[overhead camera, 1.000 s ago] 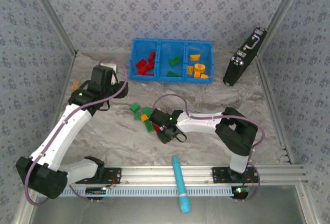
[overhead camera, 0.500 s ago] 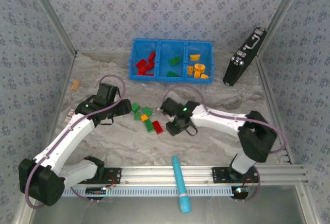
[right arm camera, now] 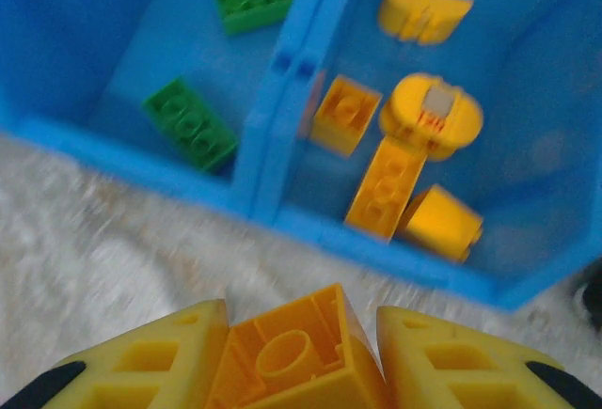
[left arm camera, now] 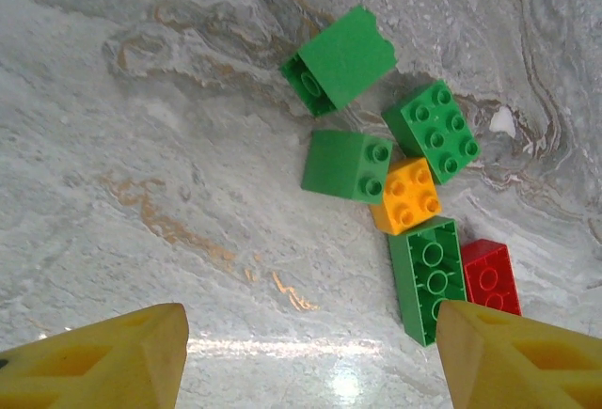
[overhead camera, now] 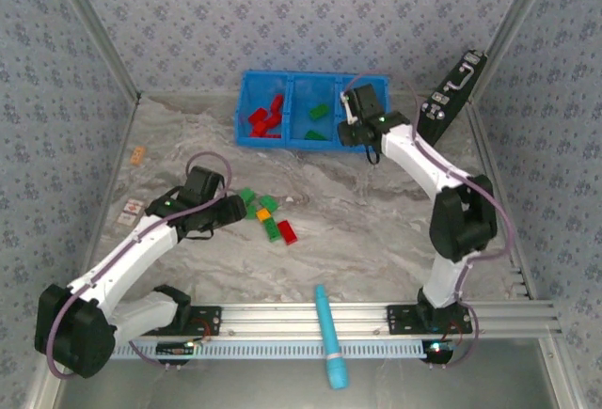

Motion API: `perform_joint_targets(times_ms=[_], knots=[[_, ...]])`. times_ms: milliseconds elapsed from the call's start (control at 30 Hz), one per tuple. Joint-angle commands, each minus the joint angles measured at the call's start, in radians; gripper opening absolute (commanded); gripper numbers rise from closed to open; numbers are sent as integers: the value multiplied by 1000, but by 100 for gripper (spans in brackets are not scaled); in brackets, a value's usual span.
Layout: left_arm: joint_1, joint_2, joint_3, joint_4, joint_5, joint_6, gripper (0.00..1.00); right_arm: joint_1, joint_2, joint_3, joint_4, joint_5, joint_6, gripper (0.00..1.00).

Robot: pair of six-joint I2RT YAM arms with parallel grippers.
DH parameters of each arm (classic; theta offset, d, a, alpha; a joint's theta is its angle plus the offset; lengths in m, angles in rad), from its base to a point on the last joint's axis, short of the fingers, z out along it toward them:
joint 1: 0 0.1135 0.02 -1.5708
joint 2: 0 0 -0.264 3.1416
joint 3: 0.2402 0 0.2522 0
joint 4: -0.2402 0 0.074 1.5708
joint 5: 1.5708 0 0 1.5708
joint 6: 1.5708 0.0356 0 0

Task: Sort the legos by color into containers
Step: Place the lego in the container.

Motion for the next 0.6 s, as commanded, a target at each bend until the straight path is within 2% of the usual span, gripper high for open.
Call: perform_joint_targets(times_ms=[0,233,567], knots=[[-37,7,-11,36,19,-76,71,-43,120,99,5,28,-61,37],[-138,97,-4,96,25,-195,70,-83,332,298,-14,32,-97,38],[-243,242,21,191,9,-395,71,-127,430,366,61,-36,-70,44]])
